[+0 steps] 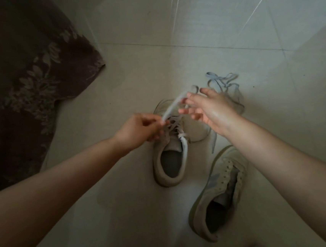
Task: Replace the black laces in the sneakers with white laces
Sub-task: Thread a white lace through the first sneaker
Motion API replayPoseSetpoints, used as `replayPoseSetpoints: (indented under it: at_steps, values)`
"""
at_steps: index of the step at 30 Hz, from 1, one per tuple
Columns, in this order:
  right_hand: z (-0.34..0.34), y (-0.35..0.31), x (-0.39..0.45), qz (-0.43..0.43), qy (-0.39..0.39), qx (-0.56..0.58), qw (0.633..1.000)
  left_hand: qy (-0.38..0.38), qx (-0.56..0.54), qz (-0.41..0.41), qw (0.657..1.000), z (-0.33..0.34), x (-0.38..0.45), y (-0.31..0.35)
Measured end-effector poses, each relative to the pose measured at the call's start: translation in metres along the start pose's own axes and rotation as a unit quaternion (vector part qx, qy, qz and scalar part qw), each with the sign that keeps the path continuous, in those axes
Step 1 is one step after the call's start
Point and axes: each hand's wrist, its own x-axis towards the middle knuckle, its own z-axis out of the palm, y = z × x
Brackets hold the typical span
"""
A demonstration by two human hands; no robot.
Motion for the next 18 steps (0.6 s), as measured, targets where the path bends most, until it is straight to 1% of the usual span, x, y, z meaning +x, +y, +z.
replayPoseSetpoints:
  at_steps: [1,2,3,4,6,9,11,13,15,18]
  values:
    - [-0.001,0.001,-0.001,0.003,0.005,-0.064,0.998,0.056,-0.063,-0.043,0.995,0.000,0.002,0.001]
    - [-0.002,0.003,-0.002,0.000,0.014,-0.128,0.992,0.113,-0.093,-0.079,0.986,-0.001,0.004,0.002]
    - [-0.003,0.004,-0.004,-0.013,0.019,-0.190,0.981,0.157,-0.094,-0.101,0.978,-0.002,0.006,0.001]
    - [-0.004,0.007,-0.005,-0.033,0.020,-0.248,0.968,0.180,-0.091,-0.113,0.973,-0.003,0.007,-0.001]
    - [-0.004,0.014,-0.011,-0.084,0.001,-0.330,0.940,0.174,-0.113,-0.123,0.970,0.000,0.006,-0.001]
    - [0.000,0.029,-0.017,-0.138,-0.046,-0.416,0.898,0.121,-0.172,-0.124,0.970,0.010,0.003,-0.002]
    - [0.003,0.038,-0.018,-0.182,-0.052,-0.481,0.856,0.104,-0.182,-0.125,0.970,0.014,0.002,-0.004]
    - [0.004,0.043,-0.018,-0.221,-0.044,-0.535,0.815,0.109,-0.175,-0.123,0.971,0.017,0.001,-0.007]
    - [0.006,0.046,-0.017,-0.228,-0.047,-0.577,0.783,0.120,-0.161,-0.111,0.973,0.018,0.000,-0.010]
    - [0.009,0.050,-0.018,-0.218,-0.048,-0.607,0.763,0.130,-0.161,-0.084,0.975,0.018,-0.002,-0.014]
